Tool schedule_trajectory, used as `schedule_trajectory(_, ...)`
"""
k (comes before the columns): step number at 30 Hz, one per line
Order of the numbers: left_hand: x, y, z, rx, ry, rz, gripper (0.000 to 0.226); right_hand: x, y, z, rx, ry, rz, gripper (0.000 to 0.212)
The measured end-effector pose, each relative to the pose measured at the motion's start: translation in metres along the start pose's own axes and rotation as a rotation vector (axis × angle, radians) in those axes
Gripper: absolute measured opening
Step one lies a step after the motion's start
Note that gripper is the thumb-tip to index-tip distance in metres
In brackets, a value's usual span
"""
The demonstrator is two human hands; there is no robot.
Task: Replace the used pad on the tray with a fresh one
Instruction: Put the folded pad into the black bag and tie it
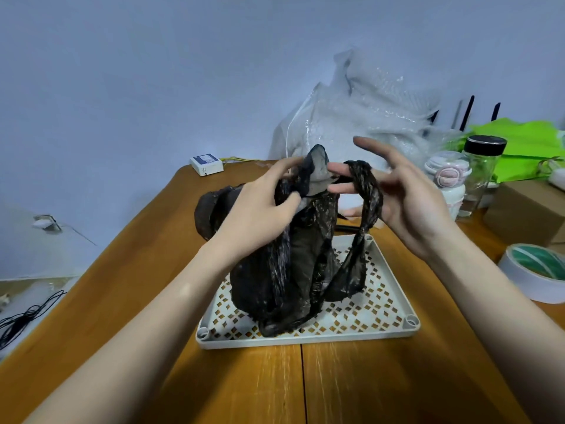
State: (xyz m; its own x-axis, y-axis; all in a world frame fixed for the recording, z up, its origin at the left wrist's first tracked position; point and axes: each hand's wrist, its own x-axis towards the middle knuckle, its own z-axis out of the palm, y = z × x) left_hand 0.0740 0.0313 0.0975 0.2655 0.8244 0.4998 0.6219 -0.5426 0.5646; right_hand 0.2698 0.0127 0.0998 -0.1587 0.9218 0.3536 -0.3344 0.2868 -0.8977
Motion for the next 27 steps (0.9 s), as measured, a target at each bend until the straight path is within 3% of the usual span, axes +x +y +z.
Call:
schedule_trajectory(3, -0.004, 0.007, -0.003, -0.132, -0.093, 0.039, 0.070, -0.003, 0.001, 0.001, -0.178, -0.078, -0.087, 0.061)
schedule_trajectory(6, -0.005, 0.012, -0.006, -0.217, -0.139, 0.065, 0.077, -0.004, 0.003, 0.003, -0.503, -0.110, -0.194, 0.051)
schedule_trajectory(10, -0.006, 0.013, -0.010, -0.245, -0.240, 0.120, 0.083, 0.000, 0.005, 0.009, -0.774, 0.052, -0.116, 0.011)
schedule_trajectory(12, -0.006, 0.012, -0.012, -0.320, -0.310, 0.123, 0.083, 0.003, 0.013, 0.007, -0.859, 0.167, -0.063, 0.030)
schedule_trajectory(14, -0.007, 0.011, -0.013, -0.425, -0.376, 0.117, 0.084, 0.003, 0.018, 0.009, -0.923, 0.240, -0.066, 0.021)
schedule_trajectory(16, -0.007, 0.007, -0.012, -0.361, -0.394, 0.146, 0.078, 0.003, 0.022, 0.009, -0.917, 0.306, -0.060, 0.011)
schedule_trajectory(21, -0.008, 0.007, 0.000, -0.143, -0.216, 0.261, 0.036, 0.003, 0.027, 0.013, -0.889, 0.454, -0.178, 0.019)
schedule_trajectory(24, -0.005, 0.010, 0.008, -0.233, -0.114, 0.165, 0.026, 0.003, 0.030, 0.017, -0.898, 0.456, -0.246, 0.017)
schedule_trajectory(27, 0.001, 0.011, 0.012, -0.354, -0.063, 0.069, 0.021, 0.007, 0.031, 0.016, -0.767, 0.331, -0.211, 0.012)
